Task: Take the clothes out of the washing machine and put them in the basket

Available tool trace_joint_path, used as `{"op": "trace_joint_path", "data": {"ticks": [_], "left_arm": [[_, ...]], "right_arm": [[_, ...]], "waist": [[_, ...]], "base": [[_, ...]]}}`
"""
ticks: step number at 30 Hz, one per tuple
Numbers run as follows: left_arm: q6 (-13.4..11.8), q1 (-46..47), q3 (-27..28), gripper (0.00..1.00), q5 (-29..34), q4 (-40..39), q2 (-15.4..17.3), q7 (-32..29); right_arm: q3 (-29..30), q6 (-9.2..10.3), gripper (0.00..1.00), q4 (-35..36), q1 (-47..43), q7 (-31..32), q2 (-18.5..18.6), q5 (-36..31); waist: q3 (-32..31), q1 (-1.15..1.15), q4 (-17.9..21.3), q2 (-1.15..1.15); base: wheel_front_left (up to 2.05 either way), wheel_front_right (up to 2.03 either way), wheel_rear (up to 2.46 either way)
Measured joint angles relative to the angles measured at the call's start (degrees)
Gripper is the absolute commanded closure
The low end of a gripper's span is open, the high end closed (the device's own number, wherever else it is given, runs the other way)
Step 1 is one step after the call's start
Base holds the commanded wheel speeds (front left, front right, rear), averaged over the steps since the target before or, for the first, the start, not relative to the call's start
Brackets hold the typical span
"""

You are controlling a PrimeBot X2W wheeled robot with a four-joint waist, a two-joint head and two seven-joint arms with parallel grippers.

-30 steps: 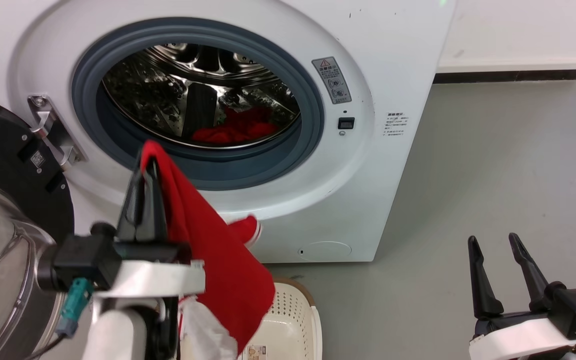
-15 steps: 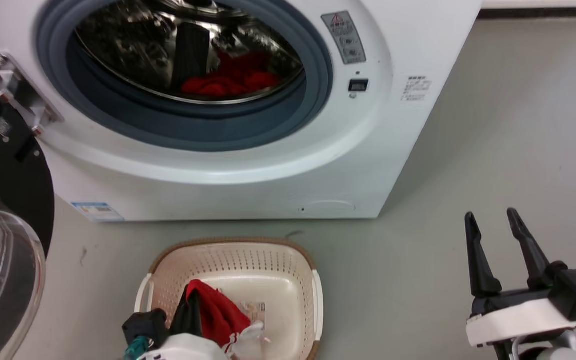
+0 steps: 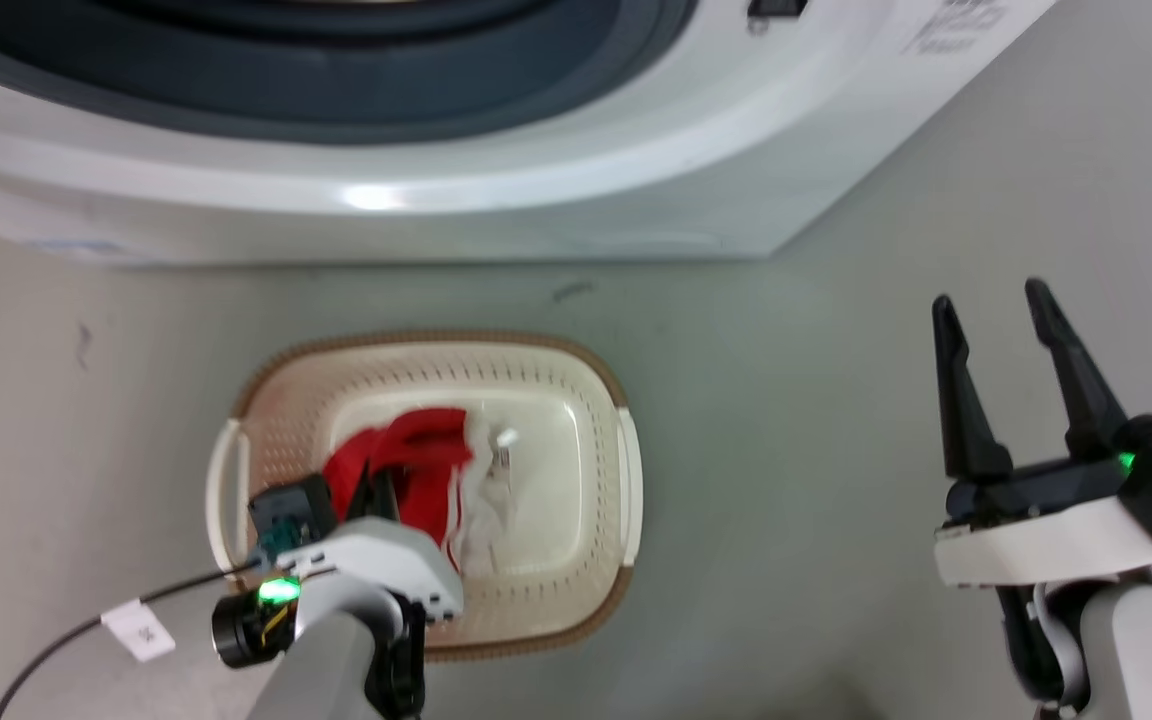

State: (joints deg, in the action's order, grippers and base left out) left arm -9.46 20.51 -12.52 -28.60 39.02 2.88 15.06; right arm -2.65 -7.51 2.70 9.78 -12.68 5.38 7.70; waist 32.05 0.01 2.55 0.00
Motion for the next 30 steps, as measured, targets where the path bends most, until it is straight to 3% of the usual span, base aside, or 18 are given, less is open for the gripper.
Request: {"op": "trace_joint_path", "data": {"ticks": [10, 20, 21, 23, 30], "left_arm": [[-1.25, 9.93, 0.65, 1.0, -2.5, 12.34, -0.04, 0.01], [-0.81, 16.9, 4.43, 1.0, 1.89, 20.01, 0.53, 0.01], [-0.65, 17.24, 4.81, 0.73, 2.26, 20.22, 0.64, 0.01], [-0.53, 17.43, 5.59, 0.0, 2.7, 20.7, 0.62, 0.01], [0.38, 11.83, 8.21, 0.0, 3.49, 19.9, 0.24, 0.01]], "right_arm": [[-3.48, 0.0, 0.0, -2.93, 6.39, -1.76, 1.88, 2.7], [-4.71, 0.0, 0.0, -5.38, 9.35, -2.33, 1.55, 4.46], [-4.66, 0.0, 0.0, -5.52, 9.48, -2.33, 1.38, 4.46], [-4.28, 0.0, 0.0, -5.83, 9.55, -2.34, 1.0, 4.46], [-2.59, 0.0, 0.0, -6.9, 7.98, -2.35, 0.08, 3.82]], "waist": [[12.3, 0.0, 2.52, 0.0], [16.9, 0.0, 7.15, 0.0], [16.87, 0.0, 7.47, 0.0], [16.22, 0.0, 7.78, 0.0], [10.09, -0.01, 7.48, 0.0]], "base": [[0.0, 0.0, 0.0], [0.0, 0.0, 0.0], [0.0, 0.0, 0.0], [0.0, 0.0, 0.0], [0.0, 0.0, 0.0]]}}
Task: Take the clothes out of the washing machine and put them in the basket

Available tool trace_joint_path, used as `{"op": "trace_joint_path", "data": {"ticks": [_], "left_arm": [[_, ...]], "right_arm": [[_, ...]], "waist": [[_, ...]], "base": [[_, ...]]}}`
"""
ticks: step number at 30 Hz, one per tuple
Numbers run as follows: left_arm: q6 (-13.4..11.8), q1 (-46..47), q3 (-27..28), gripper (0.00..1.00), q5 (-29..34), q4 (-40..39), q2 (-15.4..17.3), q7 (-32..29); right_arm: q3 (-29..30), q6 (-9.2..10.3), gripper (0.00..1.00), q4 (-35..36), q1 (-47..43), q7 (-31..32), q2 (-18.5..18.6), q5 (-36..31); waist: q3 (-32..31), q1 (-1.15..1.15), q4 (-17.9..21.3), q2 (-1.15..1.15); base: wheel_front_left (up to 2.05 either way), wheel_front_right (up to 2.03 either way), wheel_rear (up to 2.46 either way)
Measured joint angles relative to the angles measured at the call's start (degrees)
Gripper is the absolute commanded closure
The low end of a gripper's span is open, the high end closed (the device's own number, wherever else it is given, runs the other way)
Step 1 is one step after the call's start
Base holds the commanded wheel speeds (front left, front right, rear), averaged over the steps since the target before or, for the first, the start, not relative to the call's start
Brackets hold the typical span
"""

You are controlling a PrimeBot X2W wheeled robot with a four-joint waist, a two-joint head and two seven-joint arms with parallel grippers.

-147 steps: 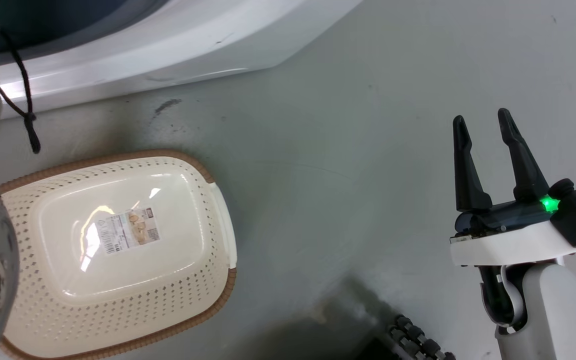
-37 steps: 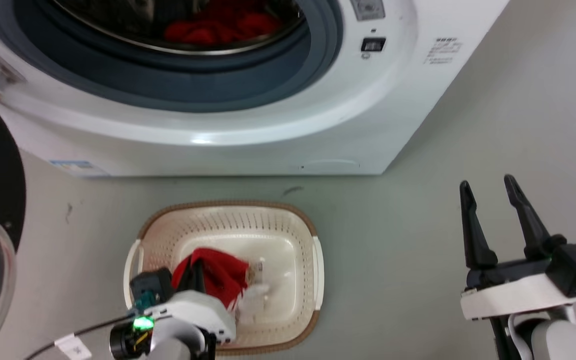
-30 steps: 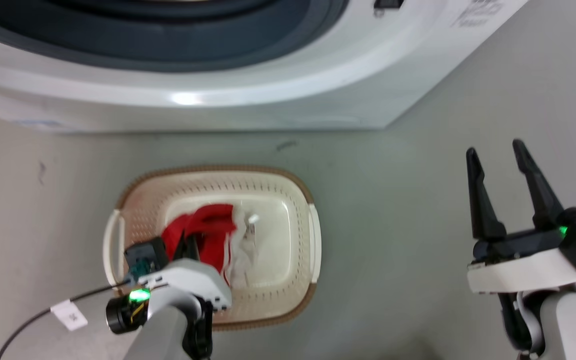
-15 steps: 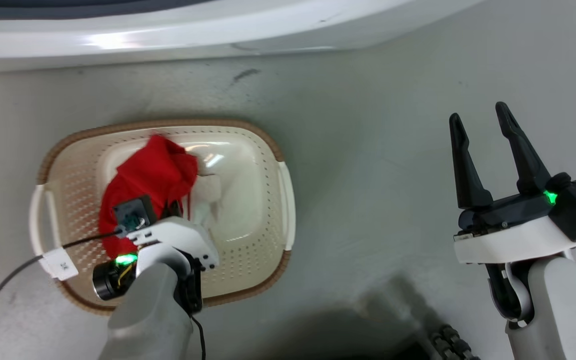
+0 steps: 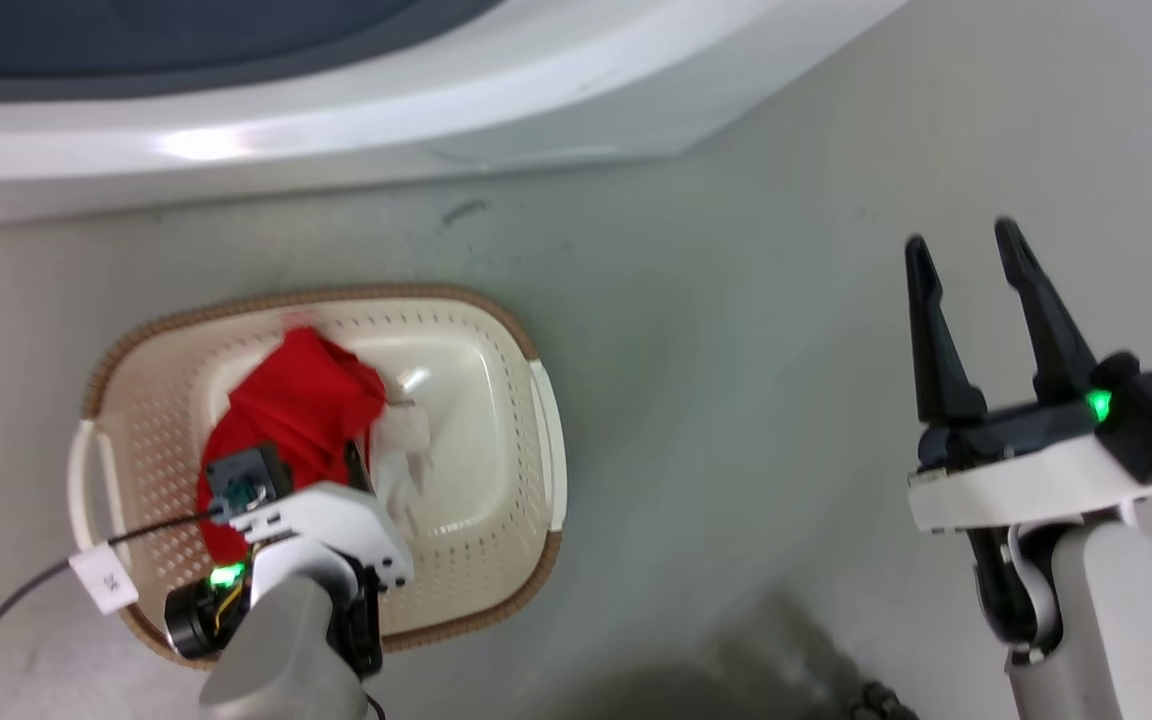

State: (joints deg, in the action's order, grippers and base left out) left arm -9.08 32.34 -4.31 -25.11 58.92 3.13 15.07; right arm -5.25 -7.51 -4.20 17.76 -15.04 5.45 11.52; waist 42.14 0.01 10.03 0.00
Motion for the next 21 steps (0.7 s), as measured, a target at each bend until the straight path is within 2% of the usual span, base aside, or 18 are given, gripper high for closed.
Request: {"op": "trace_joint_path", "data": {"ticks": [8, 15, 21], "left_arm": [[1.78, -8.95, 0.21, 0.0, 0.45, -8.87, -0.19, 0.0], [1.71, -12.71, -1.6, 0.0, 0.74, -17.83, -0.21, 0.0], [1.25, -13.57, -2.71, 0.0, 2.08, -25.96, -0.21, 0.0]], "right_arm": [[2.59, 0.0, 0.0, -1.1, -5.49, -0.01, -1.2, -2.22], [4.69, 0.0, 0.0, -1.32, -9.76, -0.01, -1.93, -4.15], [5.77, 0.0, 0.0, 0.43, -12.42, 0.35, -2.27, -5.55]], "waist": [[-10.33, 0.0, -1.12, 0.0], [-18.32, -0.01, -2.46, 0.0], [-22.5, -0.02, -4.62, 0.0]], "base": [[0.0, 0.0, 0.0], [0.0, 0.0, 0.0], [0.0, 0.0, 0.0]]}}
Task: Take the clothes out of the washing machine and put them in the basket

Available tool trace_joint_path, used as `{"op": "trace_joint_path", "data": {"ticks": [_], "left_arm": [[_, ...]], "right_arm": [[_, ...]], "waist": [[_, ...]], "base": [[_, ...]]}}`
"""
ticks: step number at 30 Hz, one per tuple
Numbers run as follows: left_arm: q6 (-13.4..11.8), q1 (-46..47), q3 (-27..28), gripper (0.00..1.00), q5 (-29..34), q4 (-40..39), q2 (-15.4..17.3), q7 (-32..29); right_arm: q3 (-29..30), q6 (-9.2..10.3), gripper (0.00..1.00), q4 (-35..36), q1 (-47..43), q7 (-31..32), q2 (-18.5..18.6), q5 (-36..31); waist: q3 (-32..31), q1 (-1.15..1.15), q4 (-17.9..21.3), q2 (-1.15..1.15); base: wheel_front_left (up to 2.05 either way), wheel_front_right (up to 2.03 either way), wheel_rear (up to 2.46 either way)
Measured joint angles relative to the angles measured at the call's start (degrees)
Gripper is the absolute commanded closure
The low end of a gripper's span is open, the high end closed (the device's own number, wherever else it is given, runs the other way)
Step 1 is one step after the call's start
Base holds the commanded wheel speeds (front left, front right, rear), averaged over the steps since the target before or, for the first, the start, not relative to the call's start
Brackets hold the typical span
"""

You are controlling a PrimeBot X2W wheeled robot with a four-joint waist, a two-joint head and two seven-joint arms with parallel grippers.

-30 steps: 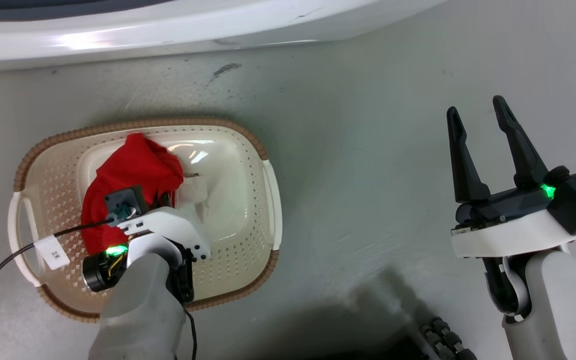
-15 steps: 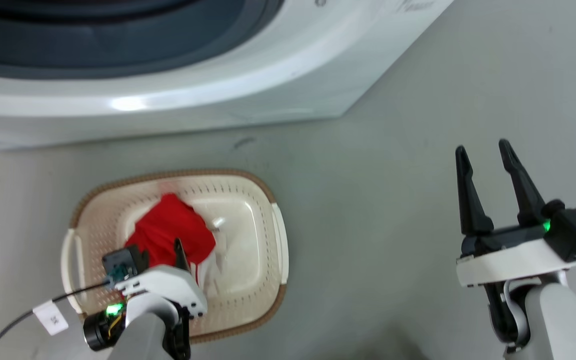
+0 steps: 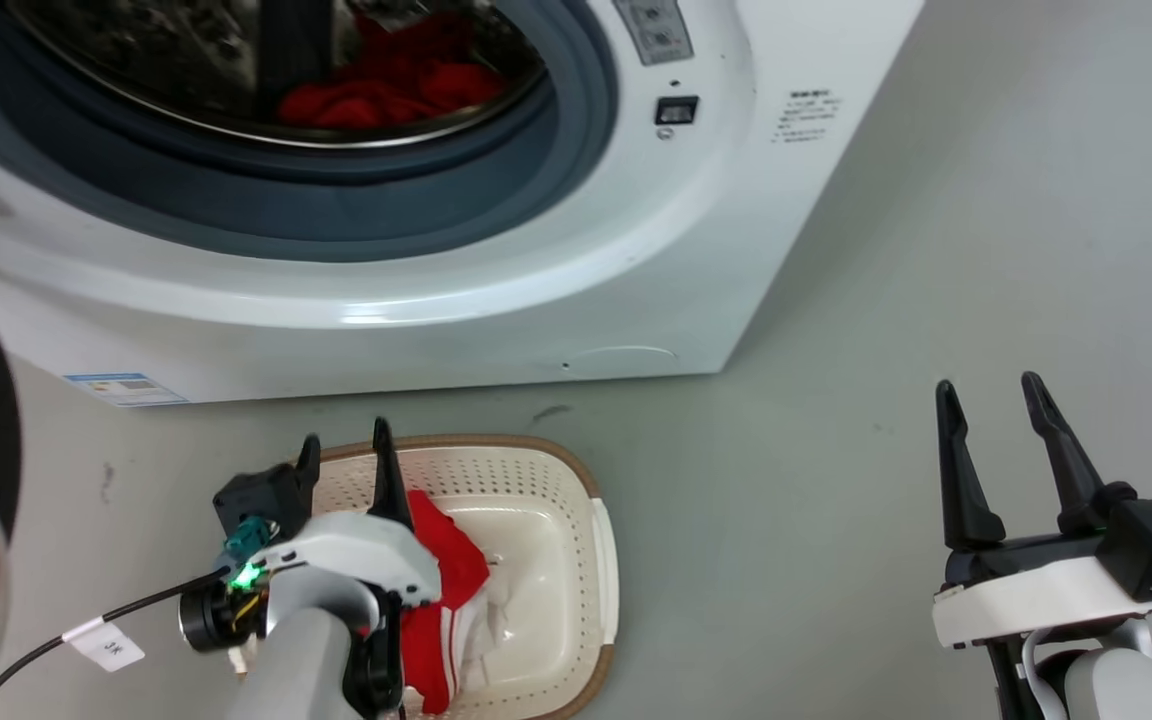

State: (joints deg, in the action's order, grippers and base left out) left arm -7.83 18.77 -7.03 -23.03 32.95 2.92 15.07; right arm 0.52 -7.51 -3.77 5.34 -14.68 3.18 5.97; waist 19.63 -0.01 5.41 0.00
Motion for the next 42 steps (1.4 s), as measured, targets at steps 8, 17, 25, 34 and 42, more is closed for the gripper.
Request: {"op": "trace_joint_path", "data": {"ticks": [8, 17, 25, 34, 42], "left_arm": [[0.01, 4.08, -0.31, 0.0, 4.32, -7.37, -0.02, 0.0], [1.18, 13.41, -0.4, 0.0, 7.7, -7.51, -0.03, 0.0], [3.41, 28.33, 1.08, 0.0, 9.16, 4.22, 1.25, 0.0], [3.27, 44.09, 1.68, 0.0, 9.37, 17.41, 5.0, -2.71], [3.36, 56.17, 0.07, 0.0, 11.27, 23.48, 9.78, -11.05]], "right_arm": [[0.47, 0.0, 0.0, 3.28, -1.29, 1.42, -0.2, -0.83], [0.24, 0.0, 0.0, 5.47, -2.38, 2.41, -0.21, -0.04], [-1.14, 0.0, 0.0, 5.98, -1.28, 2.43, -0.22, 1.71], [-3.31, 0.0, 0.0, 3.65, 2.5, 1.05, -0.24, 3.7], [-6.49, 0.0, 0.0, 0.46, 5.99, 0.15, -0.24, 6.3]], "waist": [[-1.94, 0.0, -2.09, 0.0], [-2.02, 0.0, -2.49, 0.0], [2.38, 0.0, -1.09, 0.0], [9.6, 0.01, 1.97, 0.0], [15.64, 0.01, 5.88, 0.0]], "base": [[0.0, 0.0, 0.0], [0.0, 0.0, 0.0], [0.0, 0.0, 0.0], [0.0, 0.0, 0.0], [0.0, 0.0, 0.0]]}}
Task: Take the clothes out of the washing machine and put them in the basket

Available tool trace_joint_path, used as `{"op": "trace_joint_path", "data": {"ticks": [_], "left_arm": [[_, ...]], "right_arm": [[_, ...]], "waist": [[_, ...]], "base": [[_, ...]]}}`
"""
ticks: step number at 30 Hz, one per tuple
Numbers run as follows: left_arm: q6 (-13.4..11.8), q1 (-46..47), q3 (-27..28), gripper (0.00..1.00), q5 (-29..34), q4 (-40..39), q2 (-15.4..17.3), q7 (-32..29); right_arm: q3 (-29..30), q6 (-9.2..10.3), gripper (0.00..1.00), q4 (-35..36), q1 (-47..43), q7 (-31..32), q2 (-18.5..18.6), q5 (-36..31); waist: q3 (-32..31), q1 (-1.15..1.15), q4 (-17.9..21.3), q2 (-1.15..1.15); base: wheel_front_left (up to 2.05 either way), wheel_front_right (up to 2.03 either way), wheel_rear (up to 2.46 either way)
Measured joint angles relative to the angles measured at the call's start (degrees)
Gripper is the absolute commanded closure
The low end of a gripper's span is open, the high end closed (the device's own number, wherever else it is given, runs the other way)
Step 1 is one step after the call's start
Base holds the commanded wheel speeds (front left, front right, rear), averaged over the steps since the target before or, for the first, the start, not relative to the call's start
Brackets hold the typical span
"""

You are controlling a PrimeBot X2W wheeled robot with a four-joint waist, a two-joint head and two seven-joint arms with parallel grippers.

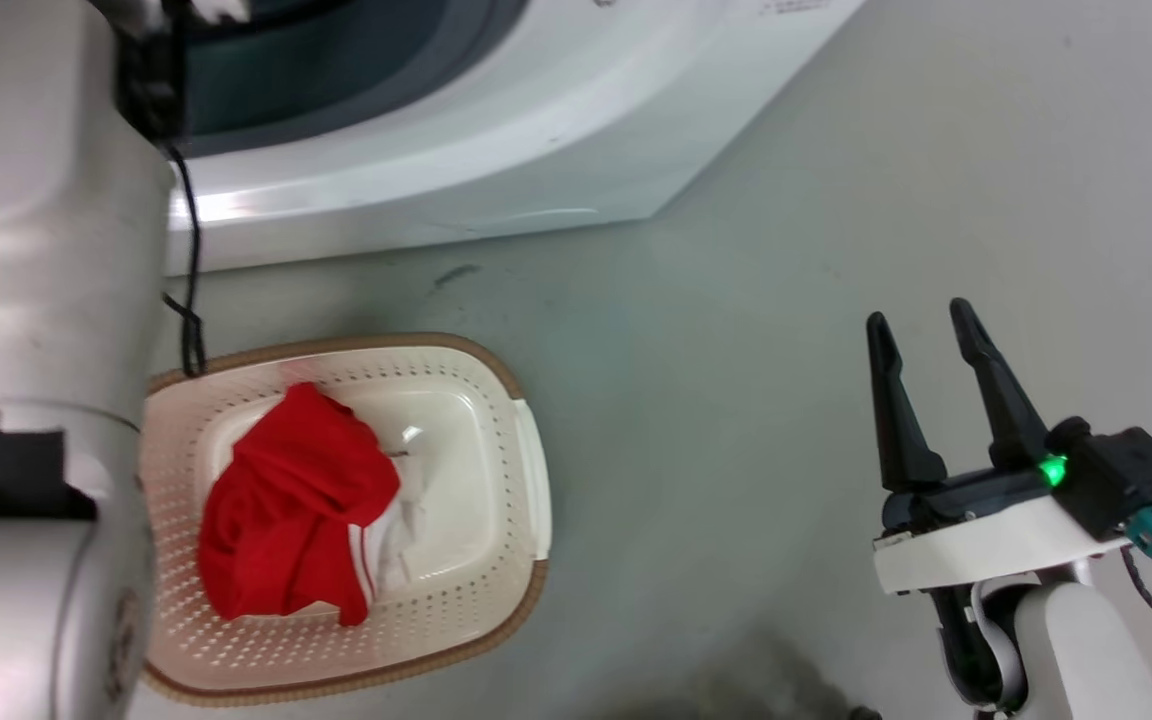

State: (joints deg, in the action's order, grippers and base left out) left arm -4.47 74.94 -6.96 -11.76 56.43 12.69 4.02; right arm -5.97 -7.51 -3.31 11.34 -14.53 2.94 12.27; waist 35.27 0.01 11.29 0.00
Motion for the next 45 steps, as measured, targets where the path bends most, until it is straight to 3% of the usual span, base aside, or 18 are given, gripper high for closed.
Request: {"op": "trace_joint_path", "data": {"ticks": [11, 20, 33, 34, 35, 36, 45], "left_arm": [[-0.1, 11.5, -1.8, 0.0, 1.63, 5.38, 6.75, -15.82], [-1.37, 14.77, -2.27, 0.0, 1.49, 6.77, 9.02, -29.24], [-6.45, 14.32, -2.33, 0.0, 0.92, 2.07, 10.89, -41.47], [-7.02, 14.3, -2.52, 0.19, 1.03, 1.3, 11.07, -42.47], [-7.48, 14.17, -2.65, 0.56, 1.14, 0.47, 11.21, -43.09], [-7.93, 13.89, -2.83, 1.0, 1.41, -0.4, 11.43, -43.77], [-10.5, 7.69, -3.7, 1.0, 2.54, -12.23, 13.23, -38.1]], "right_arm": [[-3.53, 0.0, 0.0, -3.15, 3.2, -0.49, 0.02, 3.61], [-6.13, 0.0, 0.0, -3.24, 4.08, -0.51, 0.0, 5.64], [-8.2, 0.0, 0.0, -3.25, 4.36, -0.51, 0.0, 7.23], [-8.32, 0.0, 0.0, -3.26, 4.51, -0.51, 0.0, 7.42], [-8.46, 0.0, 0.0, -3.26, 4.63, -0.51, 0.0, 7.46], [-8.6, 0.0, 0.0, -3.28, 4.7, -0.51, -0.01, 7.57], [-9.16, 0.0, 0.0, -3.86, 5.55, -0.51, -0.01, 8.11]], "waist": [[6.67, 0.0, 6.46, 0.0], [10.08, 0.0, 10.38, 0.0], [12.41, 0.0, 12.21, 0.0], [12.63, 0.0, 12.22, 0.0], [12.8, 0.0, 12.22, 0.0], [12.93, 0.0, 12.23, 0.0], [11.92, 0.0, 12.14, 0.0]], "base": [[0.0, 0.0, 0.0], [0.0, 0.0, 0.0], [0.0, 0.0, 0.0], [0.0, 0.0, 0.0], [0.0, 0.0, 0.0], [0.0, 0.0, 0.0], [0.0, 0.0, 0.0]]}}
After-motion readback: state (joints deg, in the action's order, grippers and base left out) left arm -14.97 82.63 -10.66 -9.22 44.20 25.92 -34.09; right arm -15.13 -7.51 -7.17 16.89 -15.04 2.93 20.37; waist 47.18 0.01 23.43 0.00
